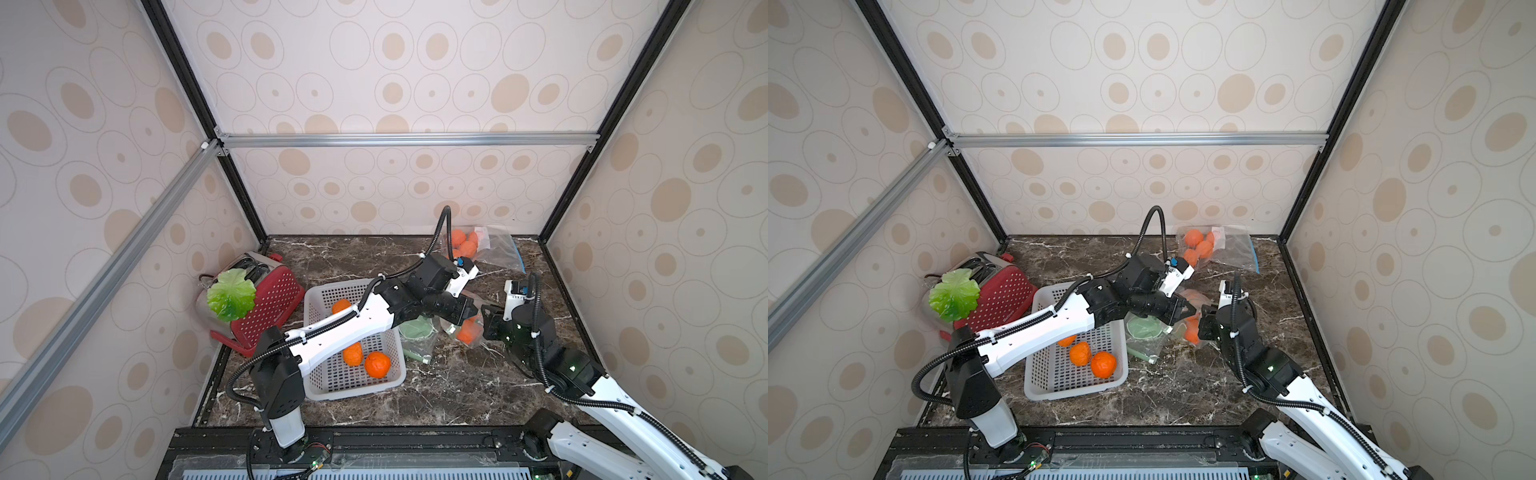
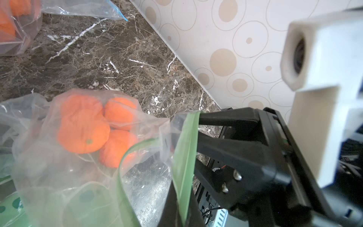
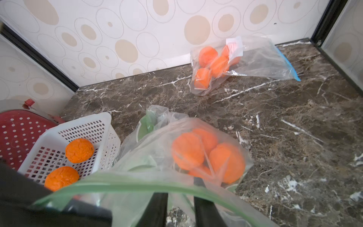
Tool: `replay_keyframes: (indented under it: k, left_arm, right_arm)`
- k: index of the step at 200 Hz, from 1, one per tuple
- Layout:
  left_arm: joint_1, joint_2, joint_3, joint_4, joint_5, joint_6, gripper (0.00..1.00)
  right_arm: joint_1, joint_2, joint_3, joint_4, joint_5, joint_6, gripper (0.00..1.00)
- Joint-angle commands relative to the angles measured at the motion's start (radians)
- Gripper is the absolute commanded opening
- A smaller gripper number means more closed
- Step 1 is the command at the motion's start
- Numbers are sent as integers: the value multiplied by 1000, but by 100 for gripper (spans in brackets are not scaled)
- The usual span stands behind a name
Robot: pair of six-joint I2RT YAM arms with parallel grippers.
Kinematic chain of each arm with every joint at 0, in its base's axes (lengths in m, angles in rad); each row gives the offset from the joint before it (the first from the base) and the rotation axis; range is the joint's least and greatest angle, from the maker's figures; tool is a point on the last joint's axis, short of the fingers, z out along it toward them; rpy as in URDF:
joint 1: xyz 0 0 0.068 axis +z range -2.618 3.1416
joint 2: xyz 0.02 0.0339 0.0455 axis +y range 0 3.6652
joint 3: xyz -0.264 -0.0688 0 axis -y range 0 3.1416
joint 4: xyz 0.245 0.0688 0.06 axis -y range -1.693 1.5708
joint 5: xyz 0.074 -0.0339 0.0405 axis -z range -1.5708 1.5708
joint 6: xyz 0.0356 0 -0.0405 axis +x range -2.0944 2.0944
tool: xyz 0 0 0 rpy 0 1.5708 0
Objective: Open the zip-top bag and take out the orange
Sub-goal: Pick up the orange from the zipper food storage bag.
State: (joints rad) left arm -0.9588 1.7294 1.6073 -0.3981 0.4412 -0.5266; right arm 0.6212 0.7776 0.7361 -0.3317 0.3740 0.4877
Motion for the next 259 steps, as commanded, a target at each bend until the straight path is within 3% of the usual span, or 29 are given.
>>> replay_keyframes:
  k: [1,42,77,132,172,213,247,259]
  left_arm:
    - [3,-36,13,-8,44,-1,0]
    - [3,-55,6,-5,32,29,0]
    - [4,-53,3,-41,-74,82,0]
    - [5,-98,-83,8,-117,92,5]
    - [7,-139,-140,-29,-158,114,17]
    - [12,-156,-188,-16,-138,115,24]
    - [13,-133,-192,15,-123,86,0]
    - [13,-138,-207,41,-126,74,0]
  right_arm:
    - [-2,57,27,14,58,-21,26]
    - [-12,112,13,6,1,-42,27]
    - [-14,111,-23,-57,-161,-38,27]
    - [-14,50,-140,-71,-419,-32,29]
    - [-14,20,-97,-155,-449,-30,29]
    - [-13,-3,-108,-100,-443,-3,28]
    - [-14,37,-129,79,-456,77,28]
    - [-14,74,-129,131,-454,118,28]
